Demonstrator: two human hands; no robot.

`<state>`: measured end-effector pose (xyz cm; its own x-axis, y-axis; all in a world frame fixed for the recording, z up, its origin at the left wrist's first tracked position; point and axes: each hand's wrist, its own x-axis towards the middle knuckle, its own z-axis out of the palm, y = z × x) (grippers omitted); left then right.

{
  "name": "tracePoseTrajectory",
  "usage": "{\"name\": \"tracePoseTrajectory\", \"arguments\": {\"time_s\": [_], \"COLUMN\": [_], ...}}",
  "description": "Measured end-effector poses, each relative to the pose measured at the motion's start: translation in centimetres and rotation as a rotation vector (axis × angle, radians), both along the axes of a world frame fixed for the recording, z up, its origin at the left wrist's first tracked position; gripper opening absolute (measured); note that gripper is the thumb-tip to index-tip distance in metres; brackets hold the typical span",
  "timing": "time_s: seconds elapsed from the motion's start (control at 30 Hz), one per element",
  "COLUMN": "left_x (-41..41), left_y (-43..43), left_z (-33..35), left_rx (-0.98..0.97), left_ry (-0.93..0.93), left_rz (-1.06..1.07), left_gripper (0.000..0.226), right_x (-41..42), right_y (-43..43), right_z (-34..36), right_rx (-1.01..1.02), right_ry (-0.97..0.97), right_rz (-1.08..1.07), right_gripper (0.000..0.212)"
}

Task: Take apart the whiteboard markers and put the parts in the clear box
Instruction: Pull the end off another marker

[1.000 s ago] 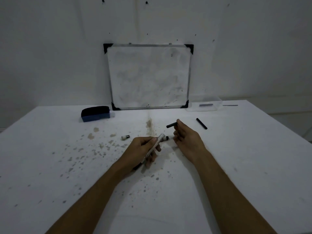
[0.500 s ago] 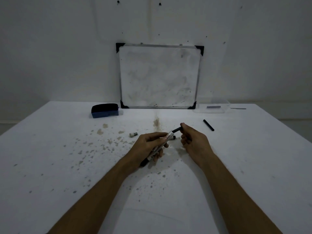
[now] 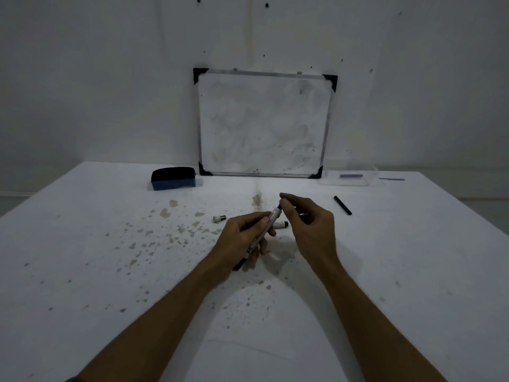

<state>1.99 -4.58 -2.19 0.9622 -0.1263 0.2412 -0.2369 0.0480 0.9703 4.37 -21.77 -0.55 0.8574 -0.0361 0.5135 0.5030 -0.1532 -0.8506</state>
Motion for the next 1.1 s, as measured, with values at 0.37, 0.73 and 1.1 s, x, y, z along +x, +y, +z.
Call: {"name": "tracePoseTrajectory", "arguments": {"time_s": [0.37, 0.73, 1.1], "left_x": [0.6, 2.2, 3.1], "left_y": [5.6, 15.1, 13.4], "left_z": [3.1, 0.2, 0.5], "left_rx": [0.079, -0.333, -0.173], "left_ry": [-0.036, 0.131, 0.141], "left_rz": [0.151, 0.454, 0.466], "left_gripper": [0.02, 0.018, 0.011], "right_x": [-1.0, 3.1, 5.8], "right_y": [1.6, 8.1, 12.6], "right_z": [-0.5, 2.1, 2.0], "right_rx": [-0.274, -0.826, -1.194], "right_ry": [-0.089, 0.066, -0.053], "right_rz": [0.054, 0.19, 0.084], "right_gripper": [0.025, 0.028, 0.027]}}
